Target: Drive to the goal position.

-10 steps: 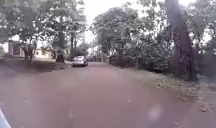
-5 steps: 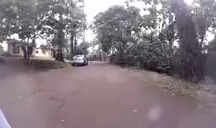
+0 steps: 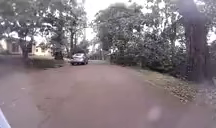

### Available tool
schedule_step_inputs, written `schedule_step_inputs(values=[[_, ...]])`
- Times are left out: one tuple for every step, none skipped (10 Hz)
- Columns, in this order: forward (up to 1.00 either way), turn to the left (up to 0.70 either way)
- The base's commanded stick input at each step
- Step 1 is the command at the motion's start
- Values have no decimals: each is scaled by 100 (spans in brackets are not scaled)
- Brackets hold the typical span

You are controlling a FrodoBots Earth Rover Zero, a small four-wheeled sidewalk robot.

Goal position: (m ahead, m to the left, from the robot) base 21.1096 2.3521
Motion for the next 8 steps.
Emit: schedule_step_inputs(values=[[70,0],[70,0],[70,0],[70,0],[70,0],[70,0],[70,0],[70,0]])
